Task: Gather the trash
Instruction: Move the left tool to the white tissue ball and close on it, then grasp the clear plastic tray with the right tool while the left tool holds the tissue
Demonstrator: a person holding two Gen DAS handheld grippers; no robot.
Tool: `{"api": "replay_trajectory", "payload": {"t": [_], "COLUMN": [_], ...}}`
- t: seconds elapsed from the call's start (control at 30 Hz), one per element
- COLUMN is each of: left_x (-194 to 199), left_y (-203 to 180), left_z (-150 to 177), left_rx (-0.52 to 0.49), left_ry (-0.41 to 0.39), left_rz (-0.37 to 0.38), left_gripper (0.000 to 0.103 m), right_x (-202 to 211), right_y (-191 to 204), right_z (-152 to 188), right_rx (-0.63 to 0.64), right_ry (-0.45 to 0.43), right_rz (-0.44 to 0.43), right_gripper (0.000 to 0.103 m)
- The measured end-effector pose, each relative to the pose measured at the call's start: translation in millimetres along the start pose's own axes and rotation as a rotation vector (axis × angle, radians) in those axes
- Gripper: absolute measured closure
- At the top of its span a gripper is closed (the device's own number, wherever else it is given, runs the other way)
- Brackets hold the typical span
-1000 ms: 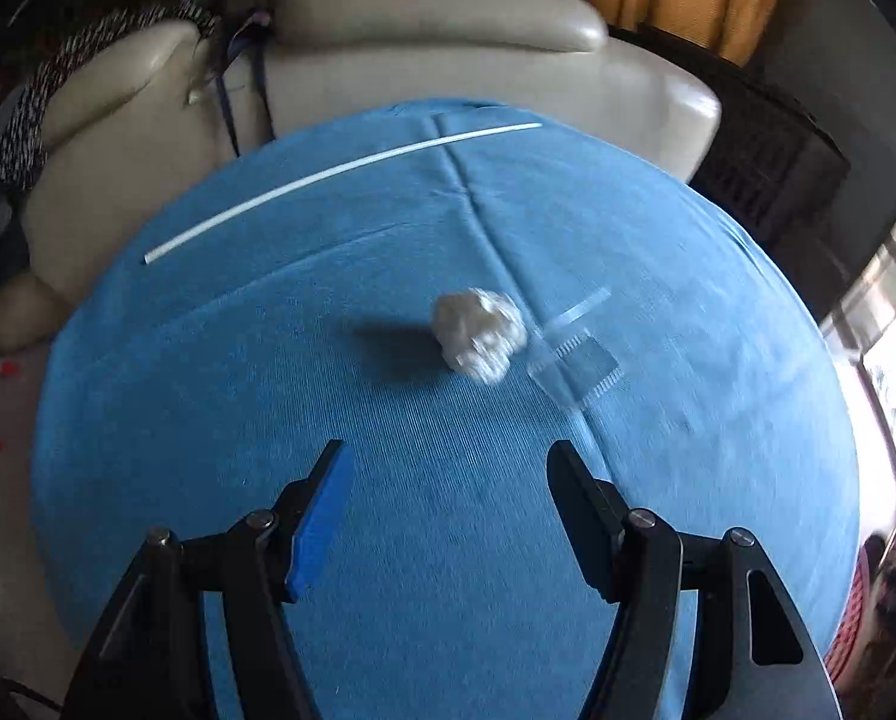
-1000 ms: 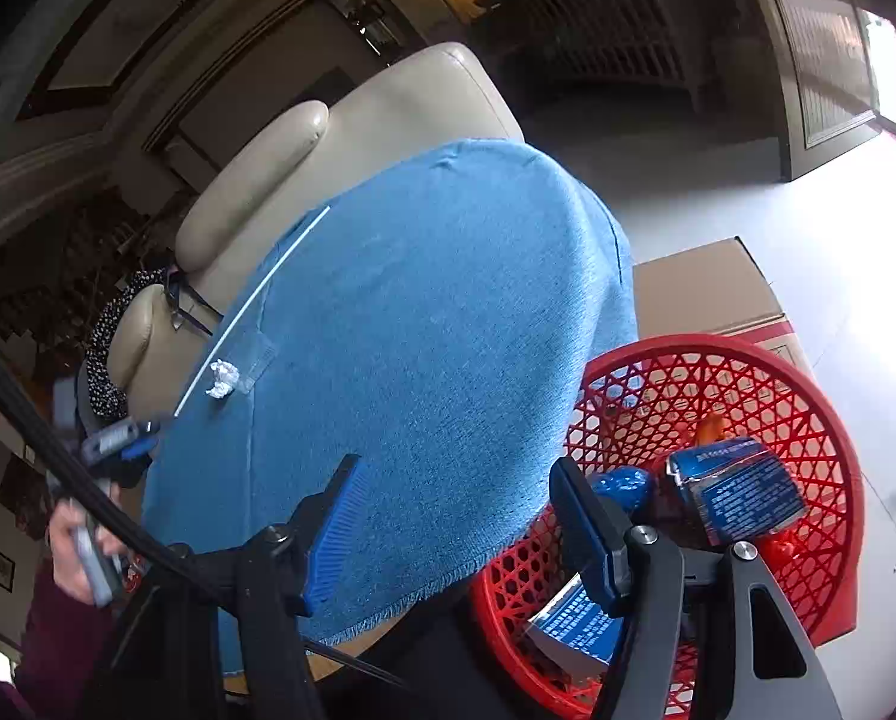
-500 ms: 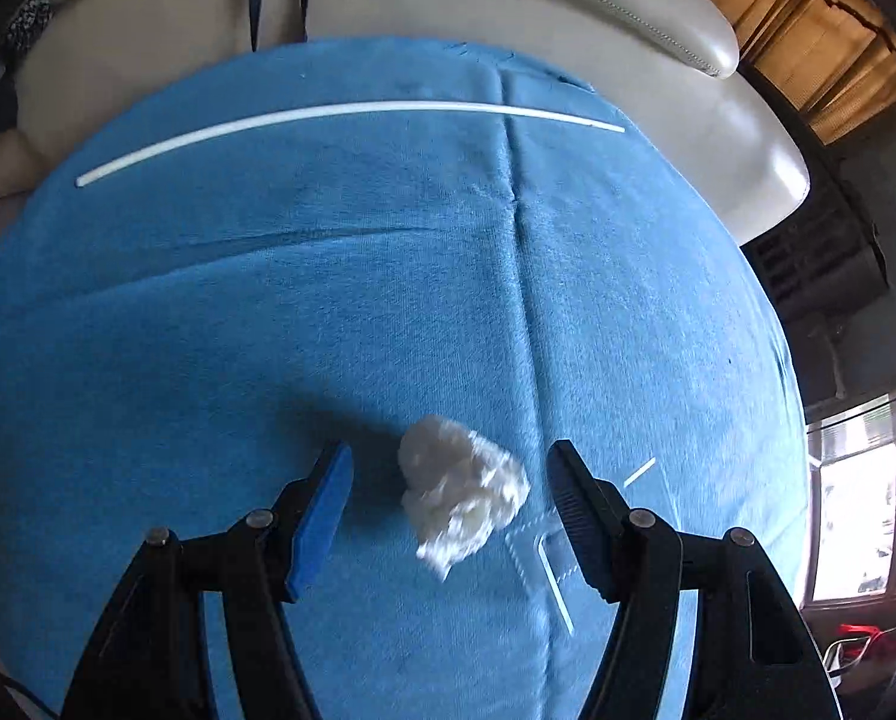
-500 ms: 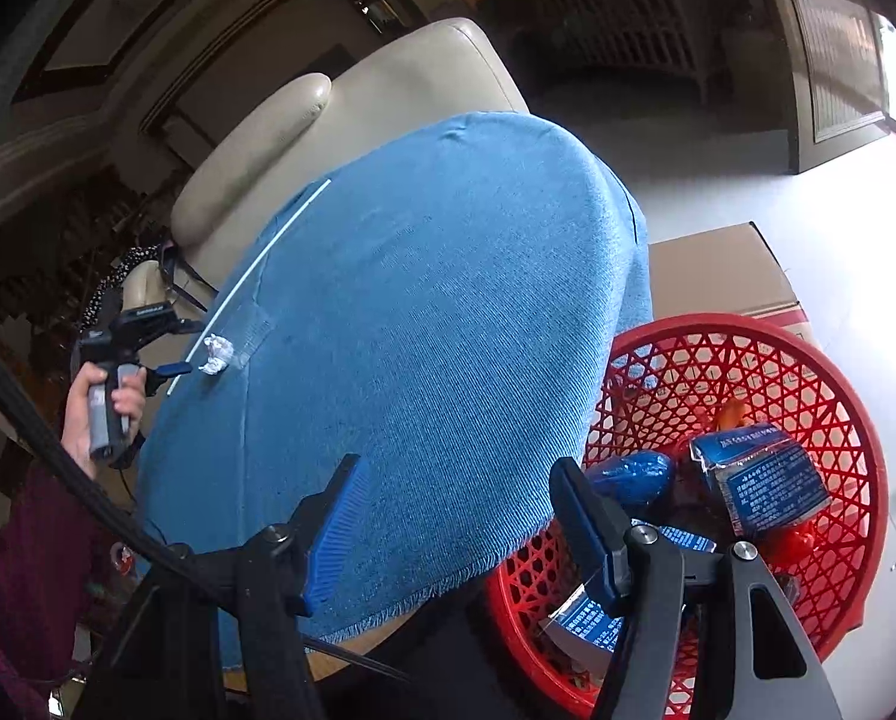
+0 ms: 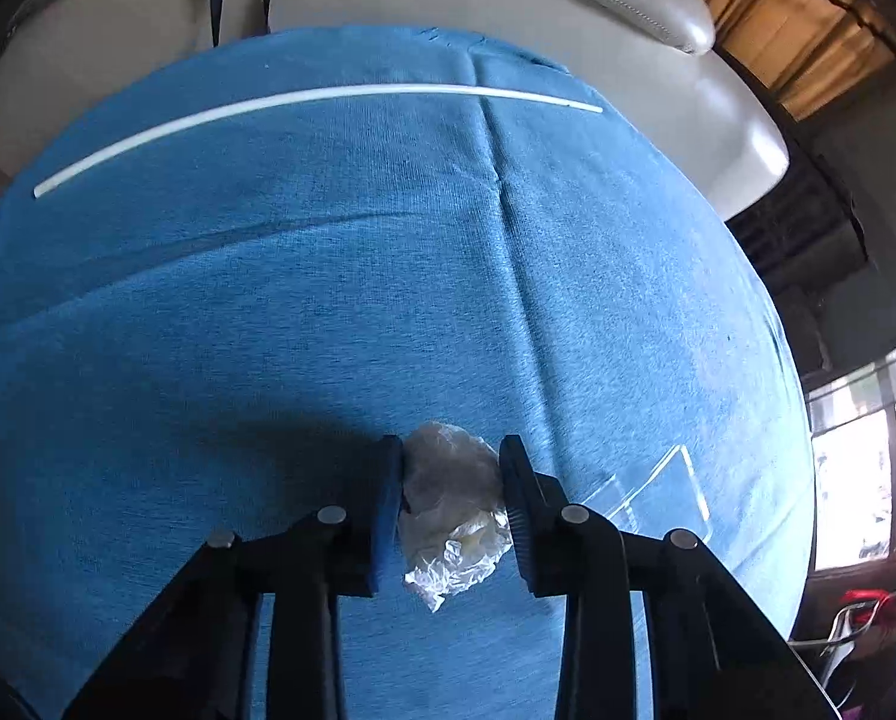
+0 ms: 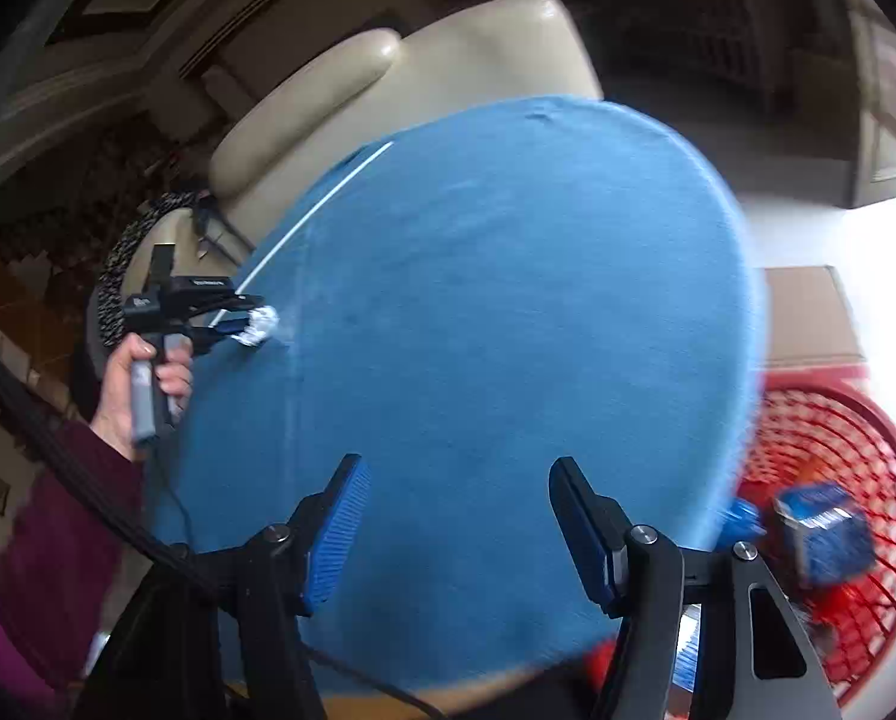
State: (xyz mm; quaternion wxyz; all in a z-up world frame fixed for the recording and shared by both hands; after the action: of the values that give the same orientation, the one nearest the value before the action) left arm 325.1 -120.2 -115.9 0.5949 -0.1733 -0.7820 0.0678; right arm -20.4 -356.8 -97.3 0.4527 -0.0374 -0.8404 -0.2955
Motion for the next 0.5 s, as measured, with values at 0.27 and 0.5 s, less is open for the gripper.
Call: {"api": "replay_trajectory", "payload": {"t": [0.27, 0.5], "left_x": [41.1, 100.9], "left_y": [35.3, 67.7], "left_z": [37.2, 93.0], "left_rx": [-0.049, -0.12], "left_ry": [-0.053, -0.188], "left_rz": [0.01, -0.045], "left_gripper": [0.071, 0.071], "right_x": [-66.5, -150.5], "right_y": [90.9, 141.4], "right_z": [-64.7, -113.2], "right_rx": [-0.019, -0.204], "right_ry": [0.136, 0.247], "right_rz": [-0.163, -0.183], "right_gripper": [0.036, 0.036]}}
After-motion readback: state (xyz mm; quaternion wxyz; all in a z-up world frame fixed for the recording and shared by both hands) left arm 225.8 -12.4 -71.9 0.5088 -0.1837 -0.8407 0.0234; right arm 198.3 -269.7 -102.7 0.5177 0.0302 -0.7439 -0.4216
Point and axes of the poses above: each gripper's, at about its wrist camera, not at the fingertips, and x roughly against the way its jaws point, y to its left, z to its underside, the point moved 5 cm from there along -x, roughly the way its jaws point, and after that the axes turned 6 degrees about y, right-handed, at the moved point
